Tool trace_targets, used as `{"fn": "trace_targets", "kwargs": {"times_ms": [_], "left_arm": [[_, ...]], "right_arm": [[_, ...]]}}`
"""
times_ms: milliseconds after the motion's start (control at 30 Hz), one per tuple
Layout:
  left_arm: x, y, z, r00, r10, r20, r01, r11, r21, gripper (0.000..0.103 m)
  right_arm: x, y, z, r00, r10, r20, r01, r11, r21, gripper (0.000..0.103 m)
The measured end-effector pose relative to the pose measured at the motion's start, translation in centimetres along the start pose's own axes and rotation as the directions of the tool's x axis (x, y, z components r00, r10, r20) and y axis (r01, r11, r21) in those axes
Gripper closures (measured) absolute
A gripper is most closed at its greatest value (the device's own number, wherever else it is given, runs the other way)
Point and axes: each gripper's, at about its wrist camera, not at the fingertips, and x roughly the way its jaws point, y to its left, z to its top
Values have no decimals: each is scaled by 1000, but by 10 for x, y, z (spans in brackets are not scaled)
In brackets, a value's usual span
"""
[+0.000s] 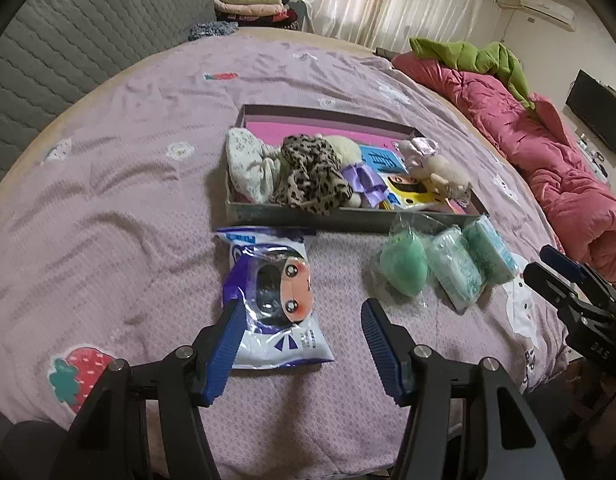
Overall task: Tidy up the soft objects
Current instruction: 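Move both tools toward the purple cartoon wipe pack and the tissue packs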
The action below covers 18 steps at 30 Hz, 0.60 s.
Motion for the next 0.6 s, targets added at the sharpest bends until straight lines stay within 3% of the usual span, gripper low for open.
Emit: {"fn": "trace_targets", "kwargs": {"times_ms": [333, 600], "left_arm": [[19, 7, -1, 1000, 16, -26, -16, 1000, -15, 43], [28, 9, 4, 1000, 23, -19, -24, 1000, -17, 43]], "right_arm": [[29, -14, -3, 993, -93, -73, 94, 996, 4, 27], [50, -28, -2, 987, -122, -108, 126, 992, 24, 27]]}}
